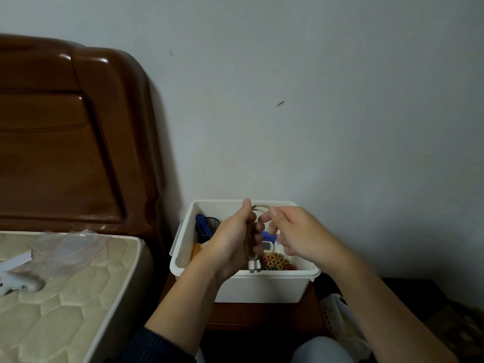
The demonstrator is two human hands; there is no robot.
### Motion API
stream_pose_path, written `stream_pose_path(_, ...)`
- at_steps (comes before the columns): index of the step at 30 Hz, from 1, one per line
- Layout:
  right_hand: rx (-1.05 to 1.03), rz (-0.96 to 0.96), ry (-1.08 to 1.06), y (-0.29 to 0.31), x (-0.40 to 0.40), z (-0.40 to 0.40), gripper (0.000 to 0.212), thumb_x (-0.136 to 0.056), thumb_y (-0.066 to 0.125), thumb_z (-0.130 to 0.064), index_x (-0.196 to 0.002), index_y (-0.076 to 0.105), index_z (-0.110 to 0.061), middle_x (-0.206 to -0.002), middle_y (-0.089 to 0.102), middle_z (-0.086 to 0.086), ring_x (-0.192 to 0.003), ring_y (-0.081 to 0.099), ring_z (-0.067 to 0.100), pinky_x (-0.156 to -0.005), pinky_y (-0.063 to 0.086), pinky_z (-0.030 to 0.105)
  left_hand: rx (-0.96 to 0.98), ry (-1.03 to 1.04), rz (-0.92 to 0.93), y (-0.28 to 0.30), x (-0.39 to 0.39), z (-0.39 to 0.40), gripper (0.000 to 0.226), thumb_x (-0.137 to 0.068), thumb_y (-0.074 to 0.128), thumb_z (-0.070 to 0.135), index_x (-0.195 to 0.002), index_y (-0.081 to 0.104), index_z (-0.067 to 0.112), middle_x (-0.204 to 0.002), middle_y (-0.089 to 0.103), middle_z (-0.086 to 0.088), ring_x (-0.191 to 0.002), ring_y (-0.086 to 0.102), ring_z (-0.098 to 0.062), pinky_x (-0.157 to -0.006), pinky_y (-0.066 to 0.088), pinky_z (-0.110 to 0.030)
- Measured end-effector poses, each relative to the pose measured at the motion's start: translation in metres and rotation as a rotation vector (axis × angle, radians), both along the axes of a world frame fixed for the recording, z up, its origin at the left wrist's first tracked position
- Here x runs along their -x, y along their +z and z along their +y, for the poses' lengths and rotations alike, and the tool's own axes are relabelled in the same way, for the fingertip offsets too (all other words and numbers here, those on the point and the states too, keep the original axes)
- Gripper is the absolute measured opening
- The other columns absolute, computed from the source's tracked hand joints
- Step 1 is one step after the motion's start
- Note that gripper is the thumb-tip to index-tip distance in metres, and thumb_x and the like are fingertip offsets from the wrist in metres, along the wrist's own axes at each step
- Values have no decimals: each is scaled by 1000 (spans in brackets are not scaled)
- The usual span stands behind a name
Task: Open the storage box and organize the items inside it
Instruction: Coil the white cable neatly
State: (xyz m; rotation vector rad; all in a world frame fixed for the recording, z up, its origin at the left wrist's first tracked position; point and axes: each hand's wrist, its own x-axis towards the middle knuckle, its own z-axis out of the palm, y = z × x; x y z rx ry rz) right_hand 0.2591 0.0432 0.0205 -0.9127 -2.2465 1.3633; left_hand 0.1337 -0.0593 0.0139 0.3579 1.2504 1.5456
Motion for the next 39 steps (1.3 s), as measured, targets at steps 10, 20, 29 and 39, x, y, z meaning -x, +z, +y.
stream_pose_path(10,-184,-111,38,-11,10,-18,47,-113,32,-43,-92,69,-25,-82,71,-8,-81,65,10,-82,53,38,-61,106,-79,11,-14,3,53,-106,45,59,-108,67,11,-78,78,-1,-93,72,-19,-82,52,-36)
stream_pose_path(20,38,18,53,-23,26,-36,44,-112,35,-48,-100,69,-24,-77,74,7,-77,74,25,-77,60,43,38,116,125,7,-11,2,62,-101,41,70,-136,61,23,-137,64,-3,-132,59,-23,-106,51,-51)
stream_pose_path(29,33,-136,143,-30,44,-22,22,-111,42,-43,-104,58,-30,-80,60,0,-58,58,13,-63,52,33,14,78,312,-9,15,5,58,-109,33,60,-144,55,19,-131,60,17,-111,52,7,-81,40,-15)
stream_pose_path(39,482,50,311,-30,82,-12,29,-114,39,-36,-114,56,-12,-74,37,-5,-52,31,5,-45,40,23,-257,230,160,-34,74,6,40,-95,76,29,-127,61,11,-96,79,-11,-107,77,-31,-84,63,-35)
